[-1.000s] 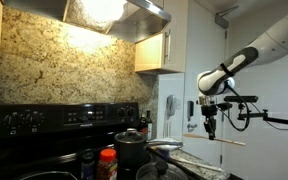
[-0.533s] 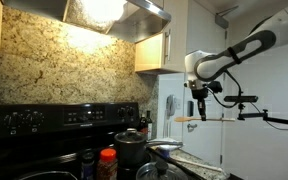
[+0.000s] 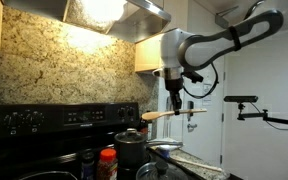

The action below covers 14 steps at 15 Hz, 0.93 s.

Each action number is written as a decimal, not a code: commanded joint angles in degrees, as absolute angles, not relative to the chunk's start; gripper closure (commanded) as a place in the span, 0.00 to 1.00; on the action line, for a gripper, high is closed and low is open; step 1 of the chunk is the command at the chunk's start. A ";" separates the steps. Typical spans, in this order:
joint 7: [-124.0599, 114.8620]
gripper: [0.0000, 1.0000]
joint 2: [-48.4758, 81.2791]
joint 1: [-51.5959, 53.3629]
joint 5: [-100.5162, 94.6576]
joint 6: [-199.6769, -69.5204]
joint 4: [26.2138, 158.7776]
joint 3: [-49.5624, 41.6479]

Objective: Uncover the pot on the left, put the lid on the stove, and then put the wooden spoon inside the pot

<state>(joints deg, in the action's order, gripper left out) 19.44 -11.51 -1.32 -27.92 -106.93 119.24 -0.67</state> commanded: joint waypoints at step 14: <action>27.45 0.94 -3.90 2.83 -30.53 -107.55 108.86 2.22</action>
